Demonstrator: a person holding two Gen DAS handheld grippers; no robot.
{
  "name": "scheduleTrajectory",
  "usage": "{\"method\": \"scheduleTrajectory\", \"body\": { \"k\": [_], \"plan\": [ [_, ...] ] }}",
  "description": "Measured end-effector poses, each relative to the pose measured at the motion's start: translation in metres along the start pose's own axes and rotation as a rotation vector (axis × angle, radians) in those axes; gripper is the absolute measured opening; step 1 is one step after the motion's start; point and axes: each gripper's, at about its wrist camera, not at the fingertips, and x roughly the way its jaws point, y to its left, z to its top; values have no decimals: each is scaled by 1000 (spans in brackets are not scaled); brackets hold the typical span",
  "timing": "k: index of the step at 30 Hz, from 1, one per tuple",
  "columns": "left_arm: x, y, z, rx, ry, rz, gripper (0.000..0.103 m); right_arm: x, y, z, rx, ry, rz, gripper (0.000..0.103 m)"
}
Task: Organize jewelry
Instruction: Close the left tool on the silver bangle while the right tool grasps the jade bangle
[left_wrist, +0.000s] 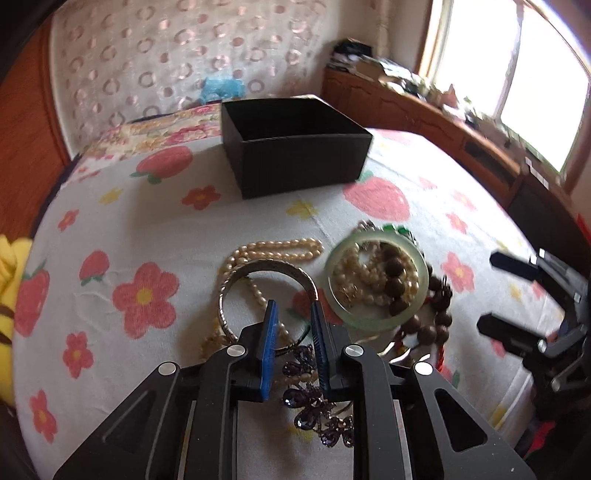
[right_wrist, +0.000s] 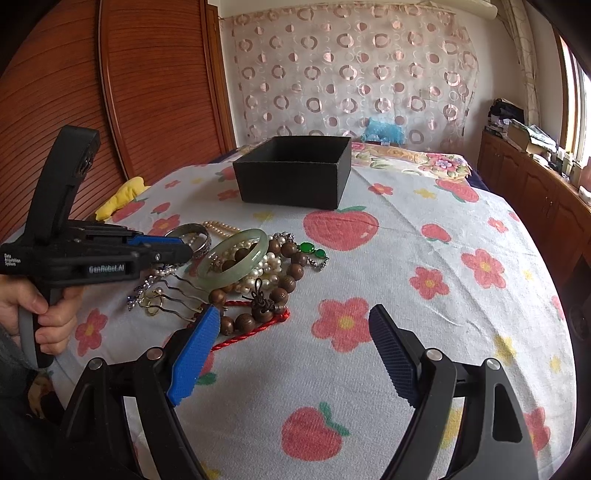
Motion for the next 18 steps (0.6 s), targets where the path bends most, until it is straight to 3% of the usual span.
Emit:
{"method": "scheduleTrajectory", "body": {
  "k": [7,11,18],
  "plan": [
    [-1,-5,-3,75,17,38,20,0,0,0,1,-2,-1,85],
    [-5,-3,-5,80,14,30,3,0,0,0,0,-2,-3,85],
    [-24,3,0,36,-39,-7,3,-2,2,4,-30,8,-15,85]
  ]
}}
